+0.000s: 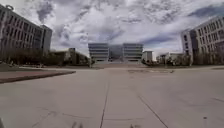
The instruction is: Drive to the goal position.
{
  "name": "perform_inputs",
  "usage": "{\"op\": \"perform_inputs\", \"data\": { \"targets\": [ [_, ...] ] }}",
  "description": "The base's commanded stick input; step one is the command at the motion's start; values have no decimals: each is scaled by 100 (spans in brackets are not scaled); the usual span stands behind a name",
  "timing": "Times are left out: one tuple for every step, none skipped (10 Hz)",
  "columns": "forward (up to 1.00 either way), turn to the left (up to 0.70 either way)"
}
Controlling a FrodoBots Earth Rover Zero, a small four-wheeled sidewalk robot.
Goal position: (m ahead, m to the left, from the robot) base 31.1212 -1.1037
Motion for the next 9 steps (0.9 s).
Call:
{"op": "perform_inputs", "data": {
  "targets": [
    [100,0],
    [100,0],
    [100,0],
    [100,0],
    [100,0],
    [100,-14],
    [100,-40],
    [100,-27],
    [100,0]
  ]
}}
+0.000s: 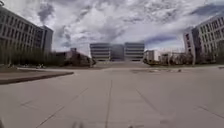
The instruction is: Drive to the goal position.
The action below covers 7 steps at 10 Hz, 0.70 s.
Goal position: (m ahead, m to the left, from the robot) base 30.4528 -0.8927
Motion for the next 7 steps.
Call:
{"op": "perform_inputs", "data": {
  "targets": [
    [100,0],
    [100,0],
    [100,0],
    [100,0],
    [100,0],
    [100,0],
    [100,0]
  ]
}}
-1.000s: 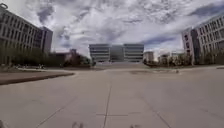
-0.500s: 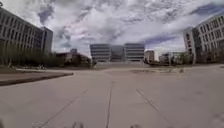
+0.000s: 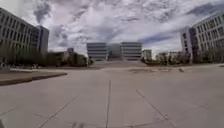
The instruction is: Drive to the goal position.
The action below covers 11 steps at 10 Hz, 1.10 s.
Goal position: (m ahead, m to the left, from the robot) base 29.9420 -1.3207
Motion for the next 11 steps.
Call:
{"op": "perform_inputs", "data": {
  "targets": [
    [100,0],
    [100,0],
    [100,0],
    [100,0],
    [100,0],
    [100,0],
    [100,0],
    [100,0],
    [100,0],
    [100,0],
    [100,0]
  ]
}}
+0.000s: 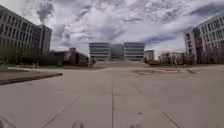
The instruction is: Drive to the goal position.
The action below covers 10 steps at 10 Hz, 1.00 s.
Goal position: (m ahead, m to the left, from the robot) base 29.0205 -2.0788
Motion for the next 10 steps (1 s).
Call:
{"op": "perform_inputs", "data": {
  "targets": [
    [100,0],
    [100,0],
    [100,0],
    [100,0],
    [100,0],
    [100,0],
    [100,0],
    [100,0],
    [100,0],
    [100,0]
  ]
}}
